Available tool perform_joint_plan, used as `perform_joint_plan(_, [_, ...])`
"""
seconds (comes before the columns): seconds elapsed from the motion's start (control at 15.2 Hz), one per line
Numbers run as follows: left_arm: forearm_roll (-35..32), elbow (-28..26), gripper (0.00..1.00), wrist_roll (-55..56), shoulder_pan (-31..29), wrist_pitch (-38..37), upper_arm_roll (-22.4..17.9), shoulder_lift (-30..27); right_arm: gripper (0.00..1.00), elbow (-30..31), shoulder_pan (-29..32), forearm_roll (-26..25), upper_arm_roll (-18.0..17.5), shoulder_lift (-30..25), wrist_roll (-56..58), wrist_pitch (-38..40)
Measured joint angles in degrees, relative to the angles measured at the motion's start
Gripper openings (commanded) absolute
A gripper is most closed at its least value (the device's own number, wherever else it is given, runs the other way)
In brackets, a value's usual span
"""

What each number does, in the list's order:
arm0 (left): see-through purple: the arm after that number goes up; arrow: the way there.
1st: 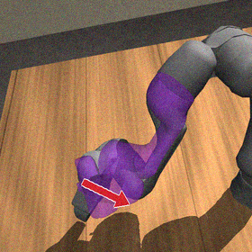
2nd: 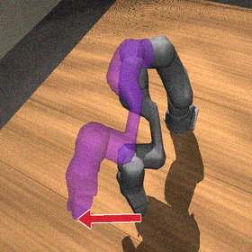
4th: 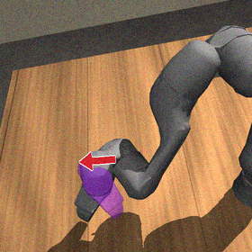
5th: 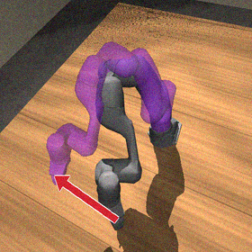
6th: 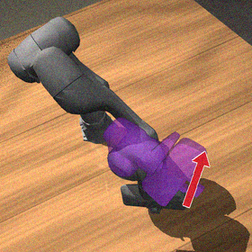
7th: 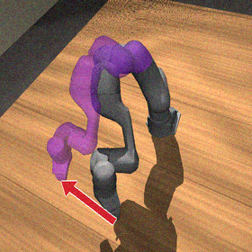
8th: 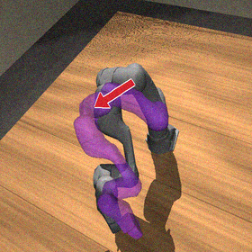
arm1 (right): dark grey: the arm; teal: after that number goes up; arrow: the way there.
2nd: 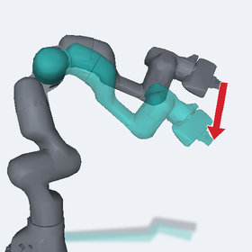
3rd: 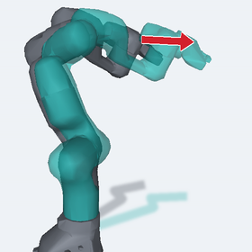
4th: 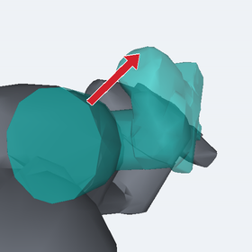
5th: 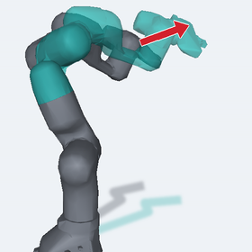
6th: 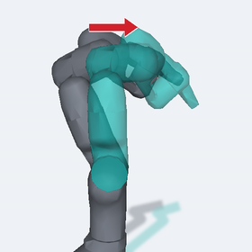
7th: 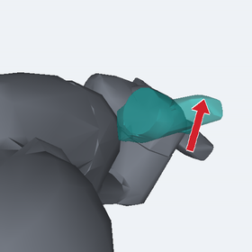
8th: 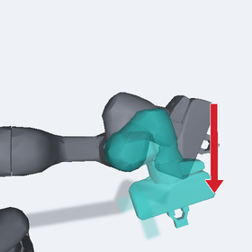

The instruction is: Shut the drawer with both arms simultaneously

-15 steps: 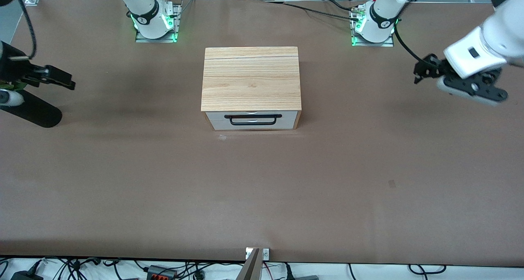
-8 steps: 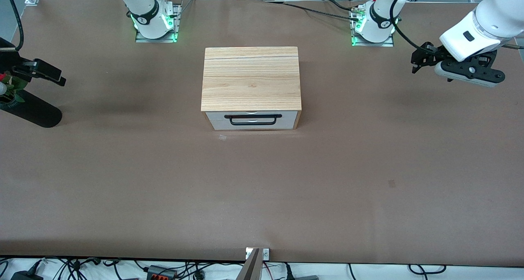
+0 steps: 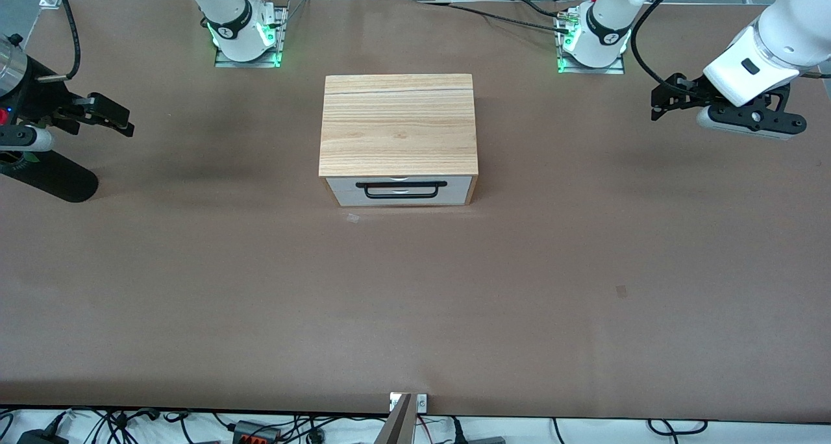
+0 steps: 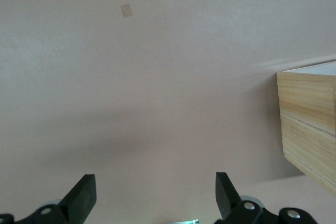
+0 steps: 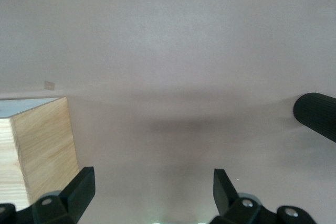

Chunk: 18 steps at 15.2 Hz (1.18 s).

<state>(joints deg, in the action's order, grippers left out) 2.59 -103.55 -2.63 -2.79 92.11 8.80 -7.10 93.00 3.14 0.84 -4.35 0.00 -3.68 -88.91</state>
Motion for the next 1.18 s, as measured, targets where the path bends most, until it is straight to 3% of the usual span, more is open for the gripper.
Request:
perform_joint_plan(0.46, [0.06,0.14,1.0,0.07,0.01,-0.12,0.01,0.15,1.0,0.0,-0.26,0.0,2.09,0.0,0.08,0.13])
perform_joint_plan(1.18, [0.07,0.19,1.0,0.1,0.01,-0.15,0.01,0.18,1.0,0.0,-1.11,0.01,2.06,-0.01,0.08,0.82])
